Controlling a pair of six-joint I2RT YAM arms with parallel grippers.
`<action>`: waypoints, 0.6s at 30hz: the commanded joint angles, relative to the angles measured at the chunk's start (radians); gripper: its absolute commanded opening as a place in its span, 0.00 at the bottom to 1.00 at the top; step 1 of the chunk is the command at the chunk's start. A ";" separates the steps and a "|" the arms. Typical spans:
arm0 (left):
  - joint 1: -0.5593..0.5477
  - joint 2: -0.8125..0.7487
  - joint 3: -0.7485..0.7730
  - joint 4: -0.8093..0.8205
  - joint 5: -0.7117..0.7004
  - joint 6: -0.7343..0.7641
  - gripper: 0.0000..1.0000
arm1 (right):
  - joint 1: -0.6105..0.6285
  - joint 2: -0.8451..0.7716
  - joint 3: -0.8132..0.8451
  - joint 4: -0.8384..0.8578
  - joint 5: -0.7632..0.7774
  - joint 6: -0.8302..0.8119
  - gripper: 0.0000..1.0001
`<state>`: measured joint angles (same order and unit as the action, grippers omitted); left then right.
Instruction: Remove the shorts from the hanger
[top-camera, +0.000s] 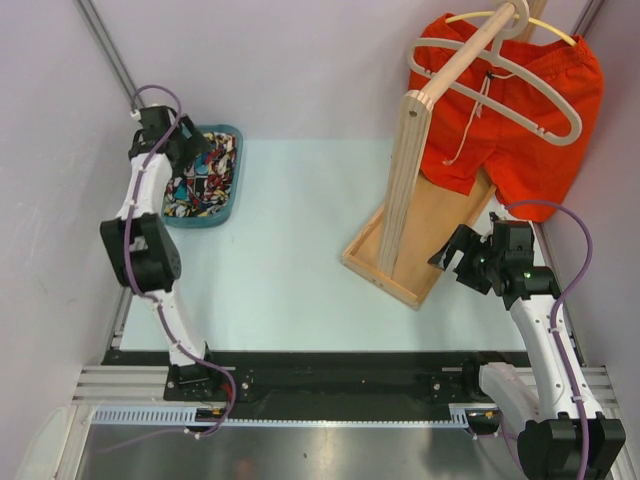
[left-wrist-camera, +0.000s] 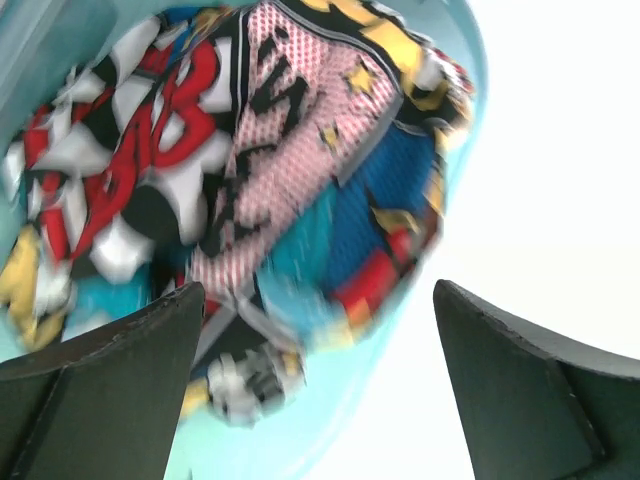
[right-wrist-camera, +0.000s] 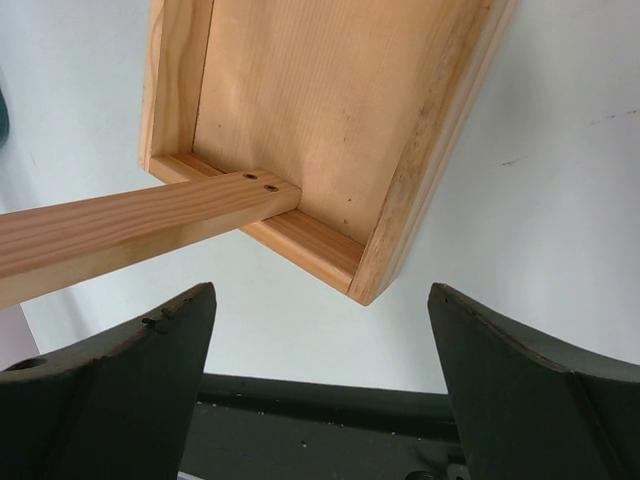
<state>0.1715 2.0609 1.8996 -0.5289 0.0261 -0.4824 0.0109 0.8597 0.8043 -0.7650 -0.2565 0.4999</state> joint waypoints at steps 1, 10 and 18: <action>-0.015 -0.354 -0.255 0.094 0.056 -0.123 1.00 | -0.003 -0.013 0.018 0.020 -0.013 0.000 0.92; -0.492 -0.695 -0.742 0.231 0.097 -0.064 1.00 | -0.037 -0.093 0.026 0.026 0.020 0.048 0.91; -0.797 -1.082 -1.178 0.329 0.121 -0.081 0.99 | -0.075 -0.106 0.061 0.018 0.101 0.045 0.91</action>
<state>-0.5610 1.1767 0.8425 -0.2714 0.1333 -0.5594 -0.0429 0.7620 0.8143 -0.7624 -0.2142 0.5346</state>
